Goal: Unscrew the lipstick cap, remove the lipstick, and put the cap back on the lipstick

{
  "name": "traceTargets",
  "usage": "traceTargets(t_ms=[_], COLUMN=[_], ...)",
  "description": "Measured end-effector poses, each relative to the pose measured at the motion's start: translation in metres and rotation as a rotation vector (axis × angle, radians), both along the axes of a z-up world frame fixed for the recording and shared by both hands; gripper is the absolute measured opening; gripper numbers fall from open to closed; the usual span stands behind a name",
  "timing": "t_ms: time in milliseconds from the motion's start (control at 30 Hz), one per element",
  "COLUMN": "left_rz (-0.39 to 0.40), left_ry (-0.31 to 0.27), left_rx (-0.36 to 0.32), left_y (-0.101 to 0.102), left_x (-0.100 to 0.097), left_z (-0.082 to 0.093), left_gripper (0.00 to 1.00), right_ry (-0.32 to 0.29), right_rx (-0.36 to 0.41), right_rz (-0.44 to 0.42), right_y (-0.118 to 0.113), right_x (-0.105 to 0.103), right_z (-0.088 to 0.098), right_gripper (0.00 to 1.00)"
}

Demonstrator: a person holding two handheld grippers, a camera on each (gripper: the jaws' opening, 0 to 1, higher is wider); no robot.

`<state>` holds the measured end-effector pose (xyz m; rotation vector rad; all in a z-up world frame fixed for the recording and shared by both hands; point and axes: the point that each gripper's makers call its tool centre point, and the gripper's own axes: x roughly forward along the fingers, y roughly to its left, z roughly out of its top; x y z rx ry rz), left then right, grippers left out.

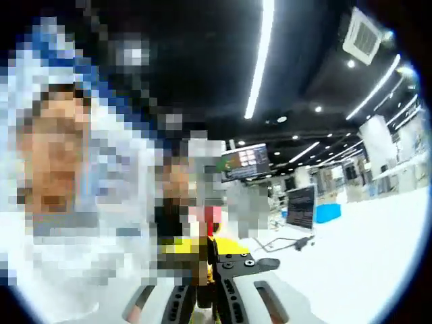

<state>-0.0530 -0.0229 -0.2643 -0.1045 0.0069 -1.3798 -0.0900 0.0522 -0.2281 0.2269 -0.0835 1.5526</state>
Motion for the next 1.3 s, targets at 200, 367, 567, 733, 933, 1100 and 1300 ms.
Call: traceTargets(t_ms=[200,367,567,733,933,1100,1300], left_rz=[0.315,0.639,0.587,0.363,0.029,-0.205,-0.325], left_ry=[-0.166,-0.343,-0.387,-0.195,-0.036,0.106,0.19], left_rx=[0.106,0.172,0.174,0.121,0.075,-0.014,-0.08], left_y=[0.012,0.03,0.027,0.02,0.005,-0.002,0.001], left_x=[0.041,0.068,0.058,0.046,0.009,-0.024,-0.039], left_z=[-0.009,-0.006,0.001,-0.006,-0.013,-0.005,0.003], left_gripper=[0.13,0.13,0.14,0.2,0.41,0.38,0.26], right_ry=[-0.129,-0.226,-0.328,-0.196,0.013,0.094,0.147], right_rx=[-0.089,-0.095,-0.11,-0.081,0.014,0.028,0.06], right_rz=[-0.265,-0.471,-0.501,-0.375,-0.092,0.075,0.212], right_y=[-0.003,-0.007,-0.006,-0.011,-0.015,-0.012,-0.01], right_x=[0.045,0.077,0.07,0.066,0.046,0.029,0.01], right_z=[-0.004,0.001,0.01,0.009,0.013,0.01,0.012], right_gripper=[0.06,0.06,0.06,0.06,0.06,0.06,0.06])
